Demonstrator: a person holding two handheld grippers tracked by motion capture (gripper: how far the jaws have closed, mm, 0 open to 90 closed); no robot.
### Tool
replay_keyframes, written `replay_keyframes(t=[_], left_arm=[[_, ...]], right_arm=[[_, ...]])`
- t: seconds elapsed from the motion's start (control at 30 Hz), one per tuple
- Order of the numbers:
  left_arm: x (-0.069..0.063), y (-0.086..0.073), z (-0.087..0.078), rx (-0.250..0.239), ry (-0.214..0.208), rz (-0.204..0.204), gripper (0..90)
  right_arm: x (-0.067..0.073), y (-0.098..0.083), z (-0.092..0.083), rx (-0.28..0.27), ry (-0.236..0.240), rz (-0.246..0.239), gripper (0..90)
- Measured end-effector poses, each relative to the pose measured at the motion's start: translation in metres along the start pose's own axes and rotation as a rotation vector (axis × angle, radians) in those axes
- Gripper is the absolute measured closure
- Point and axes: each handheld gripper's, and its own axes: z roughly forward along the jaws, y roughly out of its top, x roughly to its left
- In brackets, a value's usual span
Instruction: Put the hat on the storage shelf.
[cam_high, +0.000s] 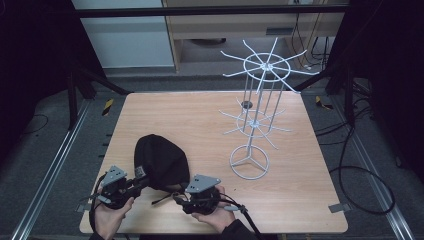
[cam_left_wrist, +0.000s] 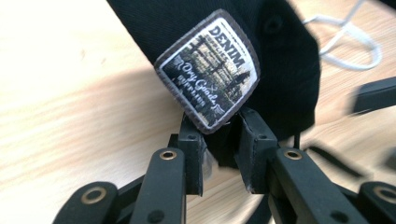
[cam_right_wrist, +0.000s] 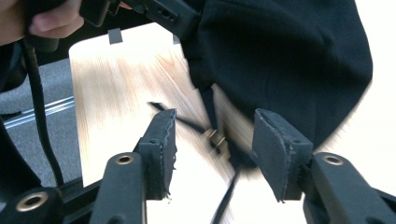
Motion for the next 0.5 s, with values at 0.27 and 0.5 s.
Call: replay_keyframes(t=[0.27,0.5], left_arm=[[0.014,-0.01,0.011,0.102,0.059,-0.032,70.0],[0.01,-0.014,0.006,0.128,0.136,-0.033,46.7]], right_arm=[[-0.022,-0.016,-0.028,0.01,-0.07,0.037,47.4],[-0.039,-0.035,-0.048,0.022,-0.134,0.076,46.5]])
